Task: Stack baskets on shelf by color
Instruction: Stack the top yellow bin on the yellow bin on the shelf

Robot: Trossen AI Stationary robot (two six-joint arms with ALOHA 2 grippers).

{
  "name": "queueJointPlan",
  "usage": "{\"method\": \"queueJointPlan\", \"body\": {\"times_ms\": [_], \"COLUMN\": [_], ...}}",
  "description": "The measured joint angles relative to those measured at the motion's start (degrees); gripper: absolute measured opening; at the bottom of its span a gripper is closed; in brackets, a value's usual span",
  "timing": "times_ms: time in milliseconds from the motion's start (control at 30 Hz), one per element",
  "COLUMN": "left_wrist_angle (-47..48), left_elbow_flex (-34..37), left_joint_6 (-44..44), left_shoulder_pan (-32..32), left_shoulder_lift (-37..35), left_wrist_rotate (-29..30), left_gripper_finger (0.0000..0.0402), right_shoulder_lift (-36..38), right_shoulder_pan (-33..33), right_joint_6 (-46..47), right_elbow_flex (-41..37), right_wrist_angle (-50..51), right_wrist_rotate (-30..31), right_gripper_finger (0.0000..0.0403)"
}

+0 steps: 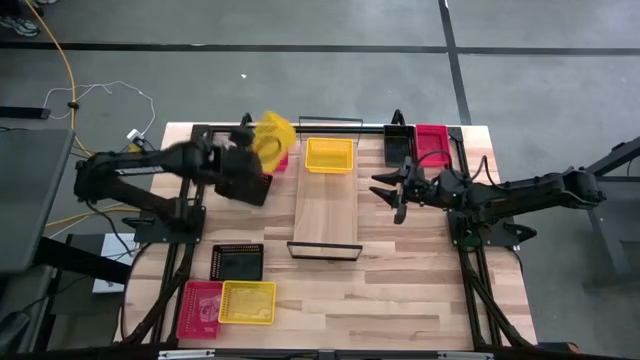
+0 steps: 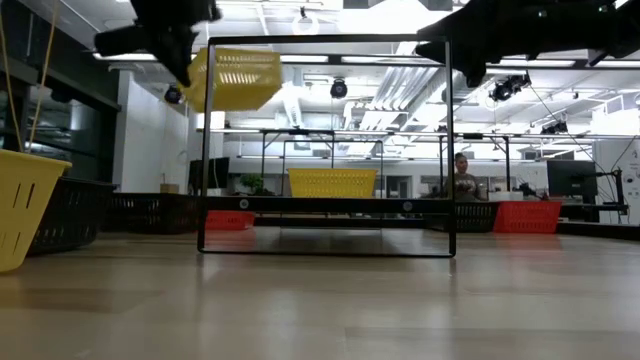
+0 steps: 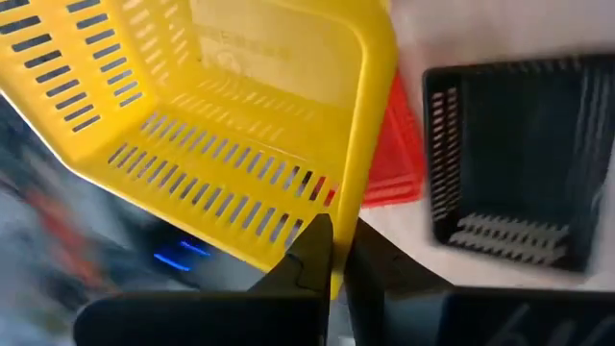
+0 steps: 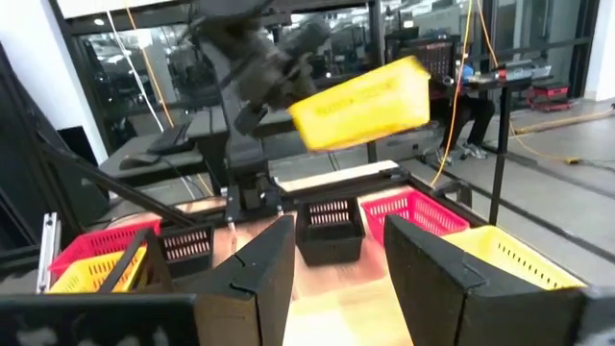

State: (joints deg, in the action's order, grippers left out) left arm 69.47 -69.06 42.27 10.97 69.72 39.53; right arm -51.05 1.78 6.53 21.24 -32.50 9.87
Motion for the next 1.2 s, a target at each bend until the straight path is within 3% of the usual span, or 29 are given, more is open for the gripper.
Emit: {"method": "queueJointPlan", "body": {"times_ms": [100, 200, 433, 767, 933, 1200], "left_wrist_angle": [-3.00, -10.10, -31.29, -50.95, -54.67, -54.89], "left_elbow_flex": [0.02, 0.02, 0.02, 0.04, 0.04, 0.07], "left_joint_6": [15.97, 31.47, 58.69, 69.00, 70.91, 70.85], "left_shoulder_pan": [-5.36, -5.51, 1.16, 8.48, 10.44, 12.49], "left_shoulder_lift": [2.18, 4.23, 12.53, 23.76, 26.25, 28.24], "left_wrist_rotate": [7.11, 11.72, 8.99, -2.59, -5.83, -6.32], "left_gripper_finger": [0.0000, 0.0000, 0.0000, 0.0000, 0.0000, 0.0000], "right_shoulder_lift": [0.00, 0.00, 0.00, 0.02, 0.02, 0.02], "right_shoulder_pan": [-0.02, 0.00, -0.02, 0.00, 0.00, -0.01], "right_joint_6": [-0.40, -0.49, -0.03, -0.08, -0.08, -0.08], "right_elbow_flex": [0.01, 0.01, 0.01, 0.01, 0.01, 0.01], "right_wrist_angle": [-0.55, -0.78, -1.94, -2.07, -2.02, -1.19], "right_wrist_rotate": [0.00, 0.00, 0.00, -0.50, -0.66, -0.69], "right_gripper_finger": [0.0151, 0.0151, 0.0151, 0.0151, 0.0151, 0.0151]}}
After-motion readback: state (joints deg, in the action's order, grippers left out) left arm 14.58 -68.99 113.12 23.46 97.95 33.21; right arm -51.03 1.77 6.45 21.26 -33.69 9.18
